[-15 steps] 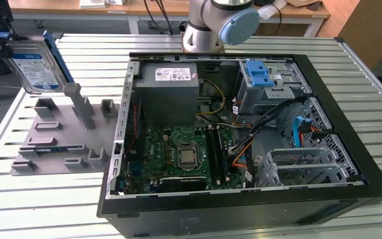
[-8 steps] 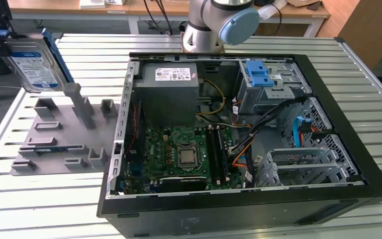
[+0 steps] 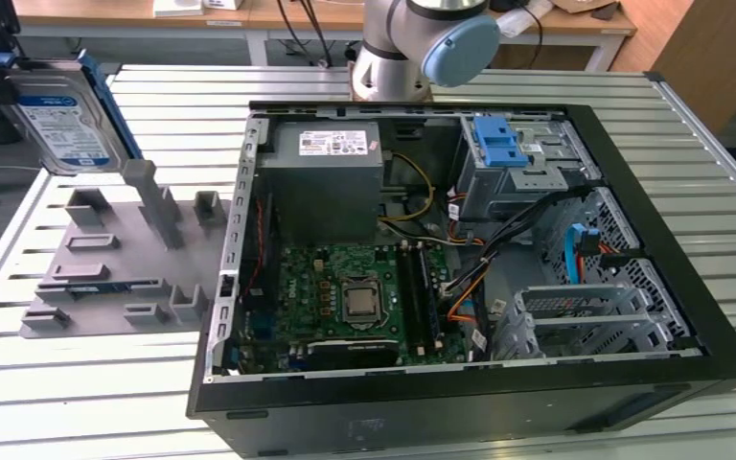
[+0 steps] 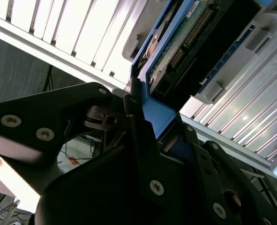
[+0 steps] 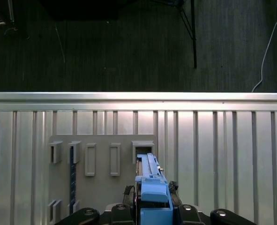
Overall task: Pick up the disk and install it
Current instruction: 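Pick up the disk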
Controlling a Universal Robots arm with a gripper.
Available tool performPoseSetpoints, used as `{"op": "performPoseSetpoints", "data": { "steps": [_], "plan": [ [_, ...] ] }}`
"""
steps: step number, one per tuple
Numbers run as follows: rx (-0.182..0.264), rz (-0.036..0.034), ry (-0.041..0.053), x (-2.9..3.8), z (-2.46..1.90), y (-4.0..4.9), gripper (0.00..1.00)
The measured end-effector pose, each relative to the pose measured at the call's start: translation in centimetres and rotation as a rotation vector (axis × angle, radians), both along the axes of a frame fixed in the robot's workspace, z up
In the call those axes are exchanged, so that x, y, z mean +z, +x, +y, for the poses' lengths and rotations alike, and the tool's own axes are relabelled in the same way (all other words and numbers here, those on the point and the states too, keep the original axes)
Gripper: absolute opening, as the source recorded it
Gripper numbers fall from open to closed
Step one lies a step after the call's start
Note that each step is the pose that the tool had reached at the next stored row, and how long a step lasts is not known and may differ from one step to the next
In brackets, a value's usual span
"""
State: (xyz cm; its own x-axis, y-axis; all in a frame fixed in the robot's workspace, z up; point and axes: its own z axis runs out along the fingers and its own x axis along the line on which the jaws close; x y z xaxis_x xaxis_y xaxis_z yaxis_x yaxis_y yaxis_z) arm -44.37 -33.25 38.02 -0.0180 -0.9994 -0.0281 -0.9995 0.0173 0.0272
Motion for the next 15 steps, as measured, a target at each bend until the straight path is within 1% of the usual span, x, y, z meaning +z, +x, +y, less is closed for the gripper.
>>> {"op": "performPoseSetpoints", "data": {
  "steps": [15],
  "plan": [
    [0.000, -0.0001, 0.0001, 1.25, 0.01, 0.00, 0.36]
  ]
}}
